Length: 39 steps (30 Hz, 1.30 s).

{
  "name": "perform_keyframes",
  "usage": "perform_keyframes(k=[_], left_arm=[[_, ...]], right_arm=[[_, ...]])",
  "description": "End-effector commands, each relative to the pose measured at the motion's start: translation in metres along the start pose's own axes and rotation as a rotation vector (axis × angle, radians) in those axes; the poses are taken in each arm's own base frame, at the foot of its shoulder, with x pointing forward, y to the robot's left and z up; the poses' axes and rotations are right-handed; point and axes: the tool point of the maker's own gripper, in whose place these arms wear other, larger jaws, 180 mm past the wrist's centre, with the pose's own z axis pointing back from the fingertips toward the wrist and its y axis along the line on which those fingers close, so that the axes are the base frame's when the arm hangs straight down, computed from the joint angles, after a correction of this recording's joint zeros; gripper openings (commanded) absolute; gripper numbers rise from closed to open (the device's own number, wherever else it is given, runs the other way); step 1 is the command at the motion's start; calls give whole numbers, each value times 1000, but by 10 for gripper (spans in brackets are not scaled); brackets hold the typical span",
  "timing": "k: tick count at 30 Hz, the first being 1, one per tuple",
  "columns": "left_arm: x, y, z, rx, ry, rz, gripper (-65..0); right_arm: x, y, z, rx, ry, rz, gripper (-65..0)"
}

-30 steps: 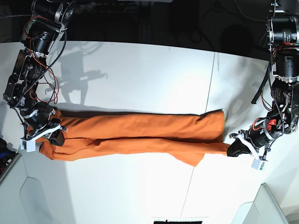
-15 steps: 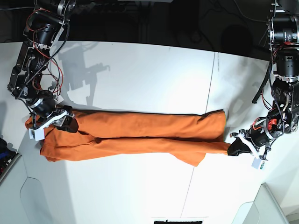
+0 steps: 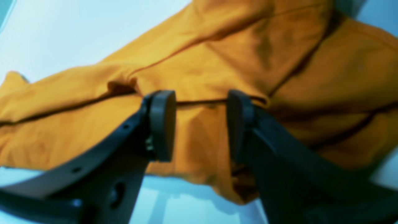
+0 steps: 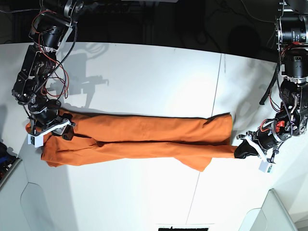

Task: Layout the t-shirt on the table in an organized manner, then fold the t-shirt properly
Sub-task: 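Hold the strip ends and pull them apart to smooth it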

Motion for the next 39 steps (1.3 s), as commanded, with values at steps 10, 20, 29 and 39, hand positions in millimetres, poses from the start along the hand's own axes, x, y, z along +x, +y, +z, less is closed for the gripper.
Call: perform_keyframes(k=[10, 20, 29, 39], left_arm=[[27, 2, 6, -5, -63, -23, -650], [27, 2, 6, -5, -64, -23, -650], [27, 2, 6, -4, -63, -23, -650], [27, 2, 6, -4, -63, -24, -650]], right_arm=[[38, -2, 2, -18, -103, 33, -381], [31, -21, -2, -107, -102, 12, -381], [41, -18, -22, -102, -87, 2, -381], [33, -7, -37, -83, -22, 64, -489]])
